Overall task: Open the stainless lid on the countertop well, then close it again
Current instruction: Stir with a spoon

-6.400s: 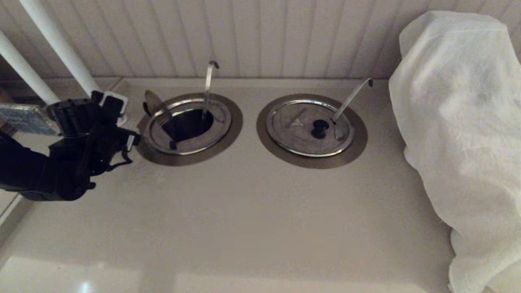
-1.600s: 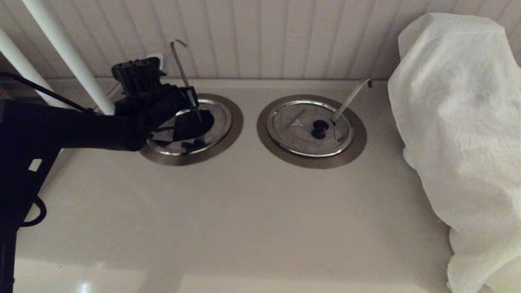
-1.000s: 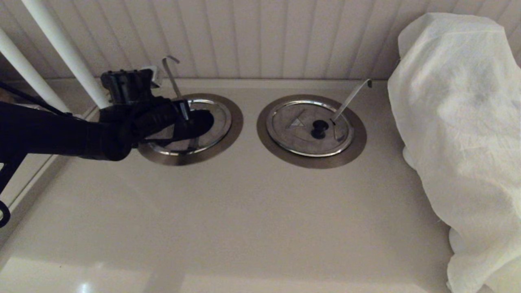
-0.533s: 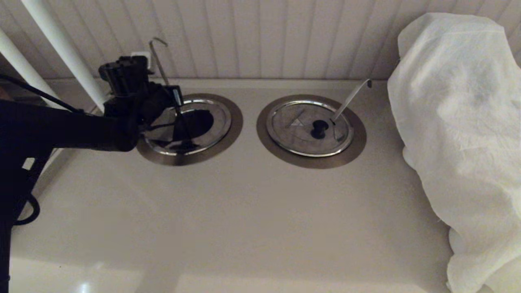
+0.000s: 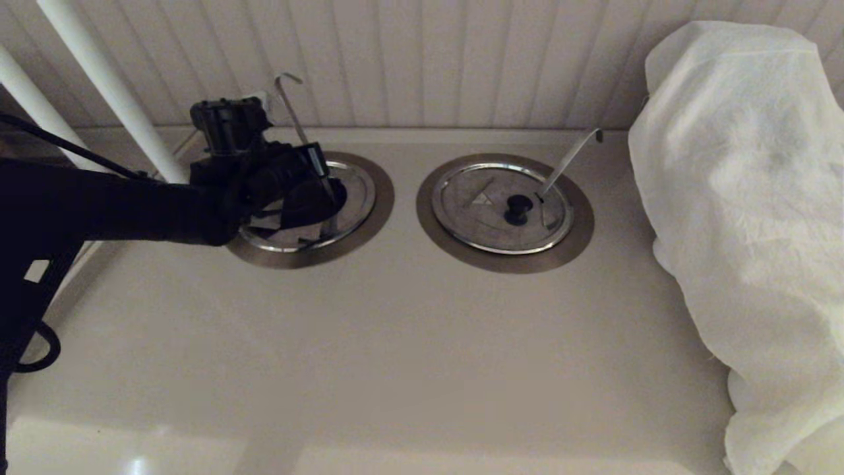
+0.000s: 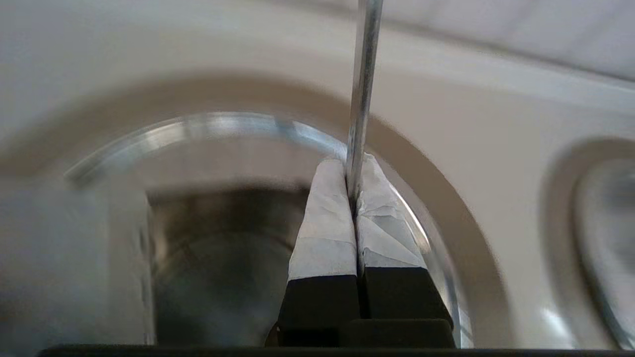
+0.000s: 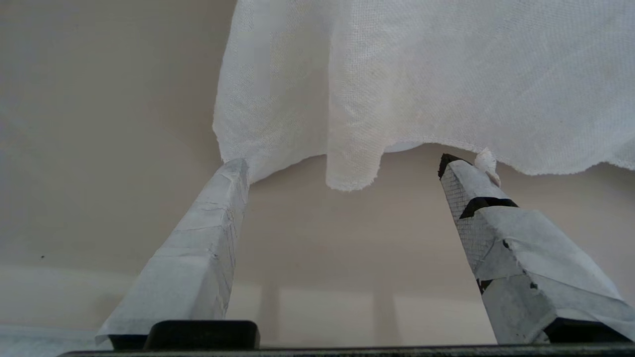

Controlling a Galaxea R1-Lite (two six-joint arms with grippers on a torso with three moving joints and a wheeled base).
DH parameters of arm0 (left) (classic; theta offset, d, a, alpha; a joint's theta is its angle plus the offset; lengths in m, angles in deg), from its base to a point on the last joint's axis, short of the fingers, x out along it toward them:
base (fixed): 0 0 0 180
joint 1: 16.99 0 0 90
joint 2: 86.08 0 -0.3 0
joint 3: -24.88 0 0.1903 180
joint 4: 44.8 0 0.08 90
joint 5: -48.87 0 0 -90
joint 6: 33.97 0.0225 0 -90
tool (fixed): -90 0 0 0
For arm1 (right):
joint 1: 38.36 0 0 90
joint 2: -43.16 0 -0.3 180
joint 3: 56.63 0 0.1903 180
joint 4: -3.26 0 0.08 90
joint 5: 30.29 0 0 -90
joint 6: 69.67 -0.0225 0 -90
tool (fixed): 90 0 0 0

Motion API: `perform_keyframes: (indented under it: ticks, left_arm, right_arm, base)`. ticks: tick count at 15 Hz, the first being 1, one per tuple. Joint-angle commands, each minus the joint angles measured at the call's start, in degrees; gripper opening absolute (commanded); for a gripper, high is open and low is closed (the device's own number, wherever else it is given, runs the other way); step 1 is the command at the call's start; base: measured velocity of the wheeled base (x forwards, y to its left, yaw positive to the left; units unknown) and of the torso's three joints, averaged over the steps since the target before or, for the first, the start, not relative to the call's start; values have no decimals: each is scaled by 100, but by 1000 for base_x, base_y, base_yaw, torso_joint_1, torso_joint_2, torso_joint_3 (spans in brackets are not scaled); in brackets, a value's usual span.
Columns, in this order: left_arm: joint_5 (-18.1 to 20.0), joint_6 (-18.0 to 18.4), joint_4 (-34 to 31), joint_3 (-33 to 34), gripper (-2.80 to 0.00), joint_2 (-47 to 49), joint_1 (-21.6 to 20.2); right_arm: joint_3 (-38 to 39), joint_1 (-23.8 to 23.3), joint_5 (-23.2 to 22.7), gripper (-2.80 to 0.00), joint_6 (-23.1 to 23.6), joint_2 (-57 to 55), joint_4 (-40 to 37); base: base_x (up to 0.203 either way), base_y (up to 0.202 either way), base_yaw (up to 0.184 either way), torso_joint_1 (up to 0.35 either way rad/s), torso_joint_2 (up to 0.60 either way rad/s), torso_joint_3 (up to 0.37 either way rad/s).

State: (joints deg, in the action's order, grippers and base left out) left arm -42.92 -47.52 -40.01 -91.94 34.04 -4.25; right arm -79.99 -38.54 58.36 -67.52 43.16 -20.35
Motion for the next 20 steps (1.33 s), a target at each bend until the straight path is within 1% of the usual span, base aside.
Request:
perform_keyframes:
  ticks: [1,3,4,5,6,9,11,14,15,16,18,20]
  left_arm:
    - [-6,69,0,189,-280,-185,58]
    - [-21,728,12,282,-280,-187,-93]
    - [-27,989,14,373,-280,-197,-195]
    - [-55,1159,20,374,-280,-155,-236]
    - [-141,1221,43,329,-280,-95,-245]
    - [-465,1211,412,-5,-280,219,-242]
    - [-481,1145,497,-59,-280,287,-169]
    - [-456,729,495,-134,-280,250,73]
    - [-420,538,472,-103,-280,204,158]
    - [-376,440,456,-11,-280,169,203]
    - [-306,430,468,200,-280,108,213]
    - [-306,526,434,253,-280,59,95]
  right_arm:
    - [9,1,-1,0,5,9,-2]
    - [9,1,2,0,5,9,-2]
    - [9,1,2,0,5,9,-2]
    - [9,1,-5,0,5,9,-2]
    - [9,1,0,0,5,9,-2]
    - [9,1,0,0,5,9,-2]
    - [9,1,2,0,5,9,-2]
    - [9,1,2,0,5,9,-2]
    - [9,1,2,0,5,9,-2]
    - [9,1,2,0,5,9,-2]
    - [9,1,2,0,5,9,-2]
    - [9,1,2,0,14,9,-2]
  base:
    - [0,0,0,0,0,0]
    - [0,0,0,0,0,0]
    - [0,0,0,0,0,0]
    - [0,0,0,0,0,0]
    - [0,0,0,0,0,0]
    - [0,0,0,0,0,0]
    - [0,0,0,0,0,0]
    - [0,0,0,0,0,0]
    - [0,0,0,0,0,0]
    - [0,0,0,0,0,0]
    - [0,0,0,0,0,0]
    - [0,0,0,0,0,0]
